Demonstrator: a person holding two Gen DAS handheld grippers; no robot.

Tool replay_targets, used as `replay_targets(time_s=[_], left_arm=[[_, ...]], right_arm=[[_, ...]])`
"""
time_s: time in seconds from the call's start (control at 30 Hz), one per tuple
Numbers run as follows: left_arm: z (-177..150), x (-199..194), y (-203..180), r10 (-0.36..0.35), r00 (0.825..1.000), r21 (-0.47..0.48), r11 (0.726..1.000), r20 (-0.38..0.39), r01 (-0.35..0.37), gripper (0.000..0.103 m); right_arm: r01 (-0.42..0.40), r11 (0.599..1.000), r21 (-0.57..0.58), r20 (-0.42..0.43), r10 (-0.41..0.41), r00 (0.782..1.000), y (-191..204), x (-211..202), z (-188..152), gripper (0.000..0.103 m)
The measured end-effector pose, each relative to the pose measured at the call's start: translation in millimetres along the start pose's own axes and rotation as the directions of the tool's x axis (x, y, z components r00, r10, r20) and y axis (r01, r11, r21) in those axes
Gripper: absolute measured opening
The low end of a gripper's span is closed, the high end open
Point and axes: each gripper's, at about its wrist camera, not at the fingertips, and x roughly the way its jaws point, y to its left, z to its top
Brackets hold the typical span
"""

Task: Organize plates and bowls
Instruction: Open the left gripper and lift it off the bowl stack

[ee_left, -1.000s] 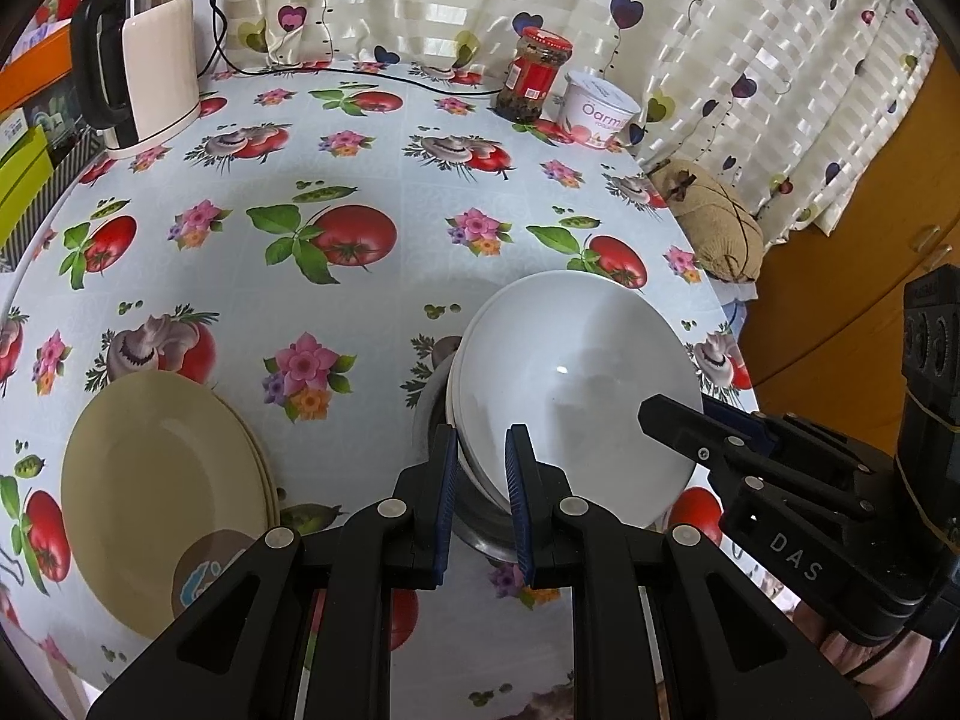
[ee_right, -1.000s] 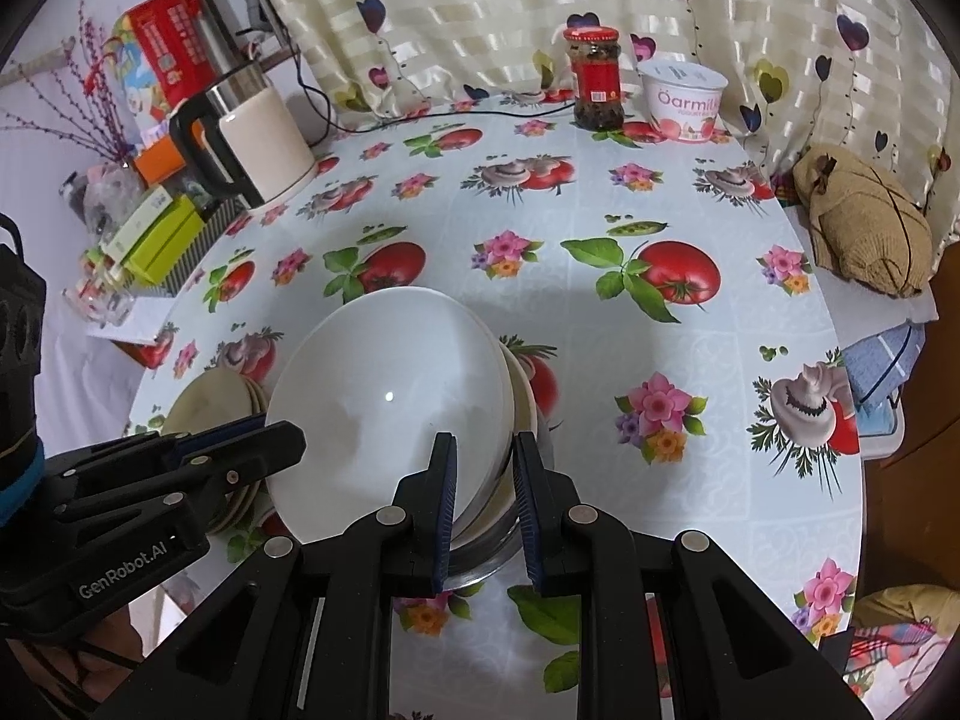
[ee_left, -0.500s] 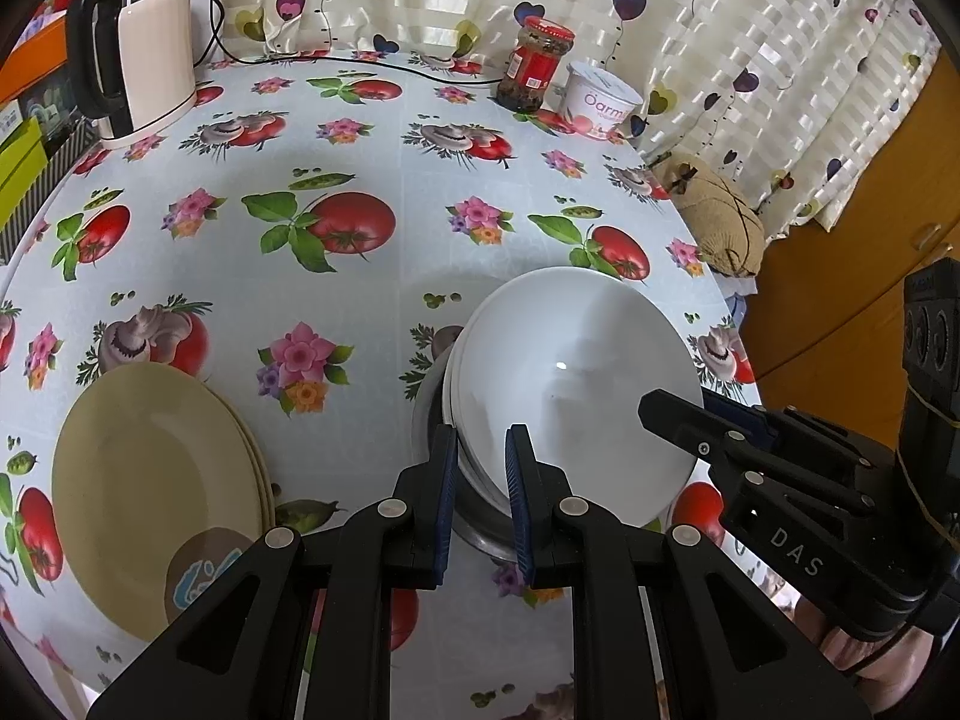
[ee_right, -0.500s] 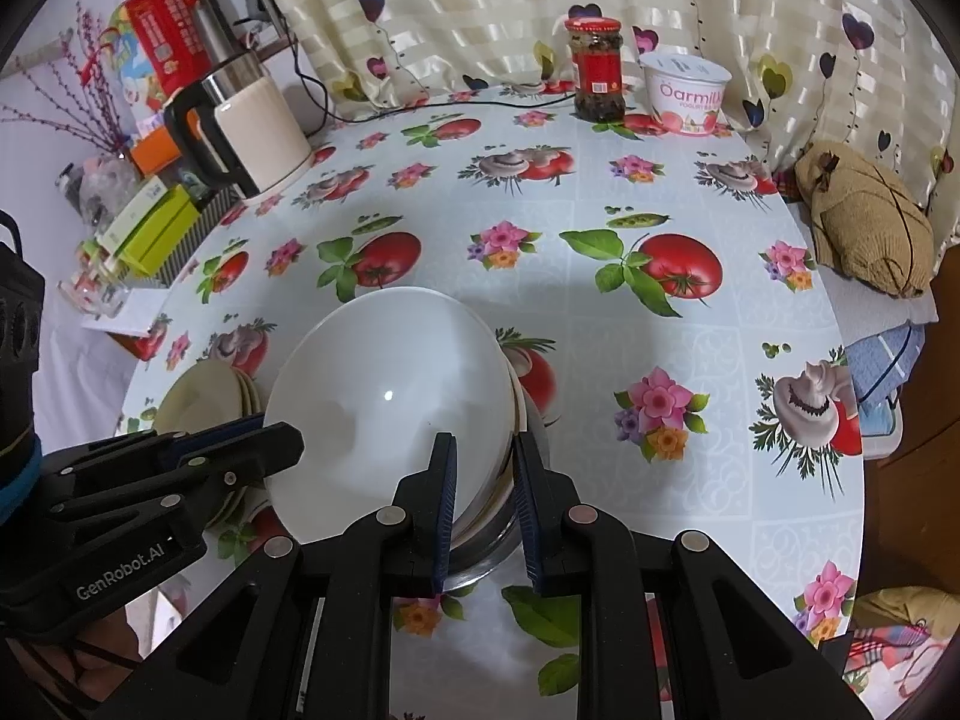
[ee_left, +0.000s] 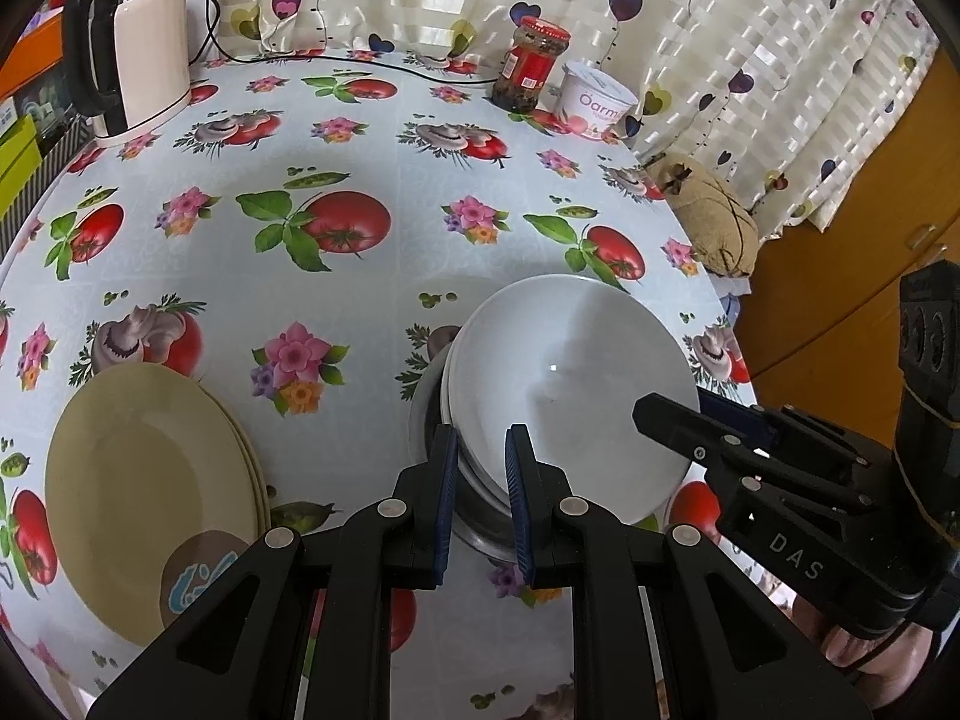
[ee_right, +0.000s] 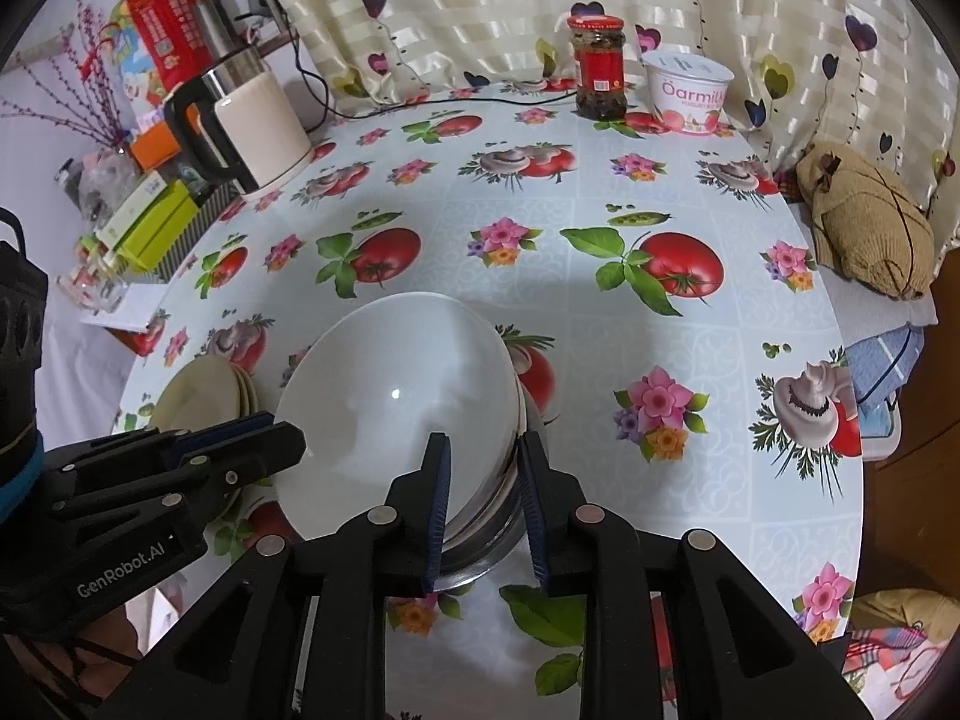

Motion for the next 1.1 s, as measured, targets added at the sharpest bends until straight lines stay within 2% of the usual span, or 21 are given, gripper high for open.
replay_targets(time_s=[0.53, 1.1], left_arm=[[0, -7, 2, -0.039, 0.998, 0.005, 0.999, 0.046, 0.039, 0.017], [0, -23, 2, -0.059, 0.994, 0.015, 0.998, 0.096, 0.058, 0.017]], right_arm=[[0.016, 1.0, -0.004, 0.018, -0.016, 1.0, -3, -9, -2, 0.034], [0.038, 0.999, -0.006, 0.044, -0.037, 0.998, -3, -21, -4, 0.038]])
